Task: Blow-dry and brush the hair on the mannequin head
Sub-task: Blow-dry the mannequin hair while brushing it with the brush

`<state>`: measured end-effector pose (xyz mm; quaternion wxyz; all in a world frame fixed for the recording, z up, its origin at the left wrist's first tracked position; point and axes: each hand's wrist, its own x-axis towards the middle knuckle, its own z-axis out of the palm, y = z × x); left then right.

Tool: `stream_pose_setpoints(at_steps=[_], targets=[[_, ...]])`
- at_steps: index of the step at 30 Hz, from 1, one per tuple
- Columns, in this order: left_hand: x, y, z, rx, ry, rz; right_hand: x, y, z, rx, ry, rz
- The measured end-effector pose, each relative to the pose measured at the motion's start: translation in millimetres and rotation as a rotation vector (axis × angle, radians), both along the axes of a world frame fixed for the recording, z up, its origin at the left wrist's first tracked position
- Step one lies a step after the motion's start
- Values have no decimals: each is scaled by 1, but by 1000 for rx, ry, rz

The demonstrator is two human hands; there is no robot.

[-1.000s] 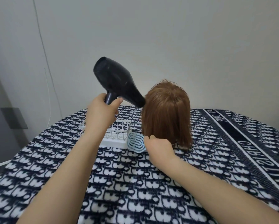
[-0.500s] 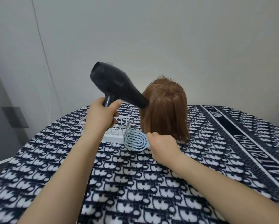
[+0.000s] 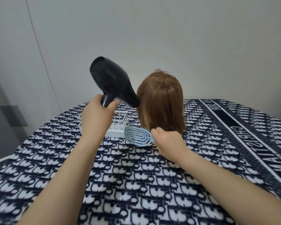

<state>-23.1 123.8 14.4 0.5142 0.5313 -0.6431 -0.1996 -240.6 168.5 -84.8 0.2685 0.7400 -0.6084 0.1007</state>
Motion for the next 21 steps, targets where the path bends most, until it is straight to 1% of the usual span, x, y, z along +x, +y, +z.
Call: stream_pose_setpoints(at_steps=[2,9,13,14,16,17,18,20,21], targets=[[-3,4,-1,19,42,-27,-6,3,-4,-2,2,0],[-12,16,-4,14,25,-25,-19,15,-15,-5,-8,18],[-15,21,-5,22,55,-48,-23,20,-18,-19,-34,34],[-16,22,-6,6,17,-34,-25,21,-18,-22,-38,37],[-17,24,-7,-71,-161,72,-27,22,-18,-25,-34,38],[-17,23,-8,-97,-211,101,-28,23,-18,-27,-37,40],[-18,23,-9,-85,-193,73,-30,23,-18,-30,-44,40],[-20,23,-9,5,-1,-72,-33,24,-18,-42,-62,31],[-21,23,-10,24,61,-108,-34,25,-17,-49,-72,26]])
